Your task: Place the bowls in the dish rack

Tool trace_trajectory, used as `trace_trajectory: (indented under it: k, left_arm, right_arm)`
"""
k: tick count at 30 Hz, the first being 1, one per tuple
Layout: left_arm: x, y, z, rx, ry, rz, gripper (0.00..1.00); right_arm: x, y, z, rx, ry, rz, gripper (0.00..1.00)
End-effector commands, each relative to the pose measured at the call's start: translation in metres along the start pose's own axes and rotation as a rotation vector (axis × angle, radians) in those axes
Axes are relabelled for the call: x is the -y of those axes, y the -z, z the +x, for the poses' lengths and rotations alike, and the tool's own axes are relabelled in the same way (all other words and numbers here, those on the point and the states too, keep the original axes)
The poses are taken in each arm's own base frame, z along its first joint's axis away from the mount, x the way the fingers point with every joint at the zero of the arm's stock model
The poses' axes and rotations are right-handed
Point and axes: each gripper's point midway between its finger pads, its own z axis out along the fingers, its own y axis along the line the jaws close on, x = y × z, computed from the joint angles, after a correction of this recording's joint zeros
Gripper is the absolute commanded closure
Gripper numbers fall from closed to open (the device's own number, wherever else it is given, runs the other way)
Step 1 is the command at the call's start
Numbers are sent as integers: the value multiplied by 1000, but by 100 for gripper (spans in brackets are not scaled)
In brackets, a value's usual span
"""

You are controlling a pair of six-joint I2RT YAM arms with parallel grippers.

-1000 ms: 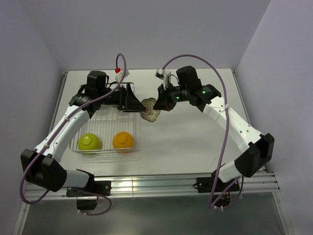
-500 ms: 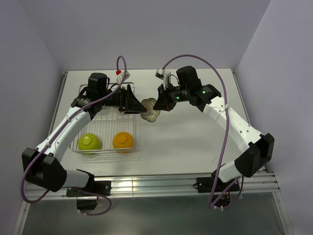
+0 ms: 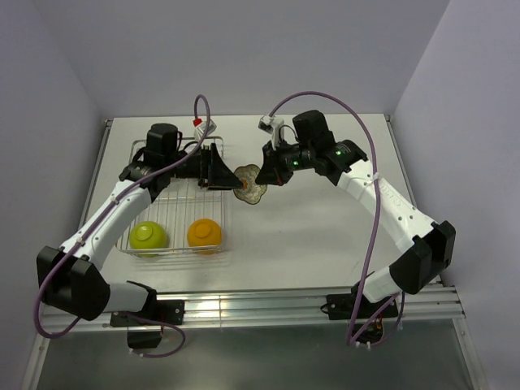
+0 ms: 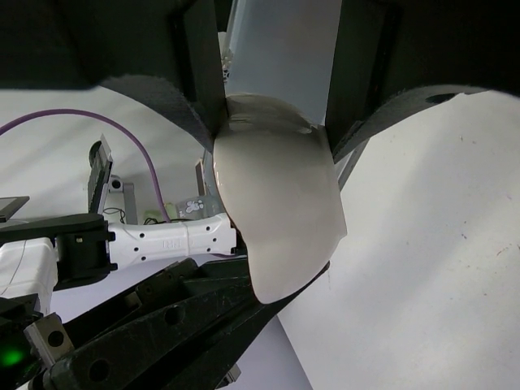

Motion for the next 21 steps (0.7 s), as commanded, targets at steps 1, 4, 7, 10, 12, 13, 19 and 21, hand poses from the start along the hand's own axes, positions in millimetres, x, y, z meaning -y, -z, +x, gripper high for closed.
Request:
trace_trajectory:
  k: [1, 4, 7, 10, 12, 13, 19, 21]
  left_arm:
    - [14, 5, 5, 8, -30, 40, 100]
    - [11, 7, 10, 16, -20, 35, 100]
    - [7, 9, 13, 27, -4, 23, 100]
    - [-5, 16, 8, 63, 32, -5, 100]
    - [-11, 21, 5, 85, 55, -20, 100]
    - [-18, 25, 1, 107, 71, -40, 100]
    - [-58, 51, -12, 192, 117, -209, 100]
    - [-73, 58, -7, 183, 131, -282, 100]
  right_arm:
    - [-16, 8, -22, 71, 44, -46, 100]
    - [-13, 5, -19, 49, 31, -42, 93]
    - [-11, 3, -18, 44, 17, -40, 81]
    - [-9, 1, -19, 48, 6, -32, 59]
    - [-8, 0, -19, 49, 6, -26, 45]
    - [-7, 0, -19, 49, 6, -21, 42]
    - [-5, 4, -20, 53, 9, 5, 36]
    - [-3, 5, -20, 54, 11, 17, 35]
